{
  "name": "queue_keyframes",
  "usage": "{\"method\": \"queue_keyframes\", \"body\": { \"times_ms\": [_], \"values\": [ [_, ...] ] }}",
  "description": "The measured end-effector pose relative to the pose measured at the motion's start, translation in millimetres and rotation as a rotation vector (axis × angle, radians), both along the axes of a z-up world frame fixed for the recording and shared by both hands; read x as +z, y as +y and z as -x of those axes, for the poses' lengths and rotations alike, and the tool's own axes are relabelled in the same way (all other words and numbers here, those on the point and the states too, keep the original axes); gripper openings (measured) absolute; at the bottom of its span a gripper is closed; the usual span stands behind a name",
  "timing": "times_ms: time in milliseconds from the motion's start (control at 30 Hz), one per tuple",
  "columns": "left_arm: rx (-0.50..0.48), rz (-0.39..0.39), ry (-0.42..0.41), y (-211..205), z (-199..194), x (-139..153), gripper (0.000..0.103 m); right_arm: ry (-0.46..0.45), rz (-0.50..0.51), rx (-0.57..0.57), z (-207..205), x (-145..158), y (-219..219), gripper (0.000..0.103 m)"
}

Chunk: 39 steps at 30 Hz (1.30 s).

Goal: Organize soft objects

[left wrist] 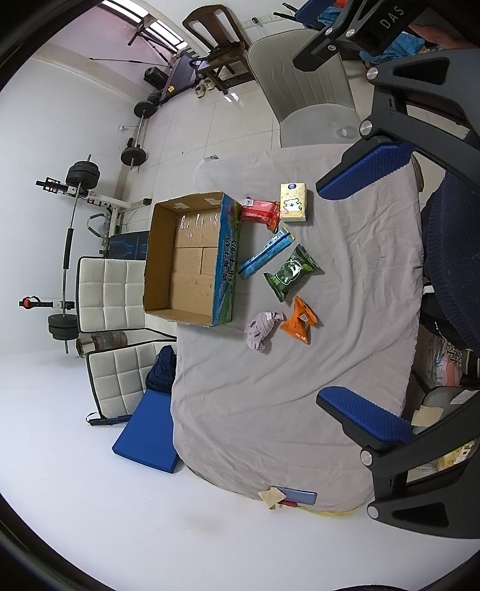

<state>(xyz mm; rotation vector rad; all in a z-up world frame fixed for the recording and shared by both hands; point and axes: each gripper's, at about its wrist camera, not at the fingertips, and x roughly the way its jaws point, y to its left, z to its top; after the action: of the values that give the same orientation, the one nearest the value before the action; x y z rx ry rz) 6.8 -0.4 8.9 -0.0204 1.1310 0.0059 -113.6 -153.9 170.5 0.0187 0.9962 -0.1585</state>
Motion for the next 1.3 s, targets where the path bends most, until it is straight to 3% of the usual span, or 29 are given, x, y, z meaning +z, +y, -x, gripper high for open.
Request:
{"method": "queue_keyframes", "body": {
  "times_ms": [1033, 1300],
  "values": [
    [0.010, 0.000, 0.001, -7.0, -18.0, -2.4, 0.103, -0.005, -0.014, 0.009, -11.0, 3.0, -7.4, 0.103],
    [0.071, 0.023, 0.057, 7.0, -34.3, -38.2, 0.103, 0.057, -0.014, 0.049, -34.3, -33.2, -9.8, 0.103]
  ]
}}
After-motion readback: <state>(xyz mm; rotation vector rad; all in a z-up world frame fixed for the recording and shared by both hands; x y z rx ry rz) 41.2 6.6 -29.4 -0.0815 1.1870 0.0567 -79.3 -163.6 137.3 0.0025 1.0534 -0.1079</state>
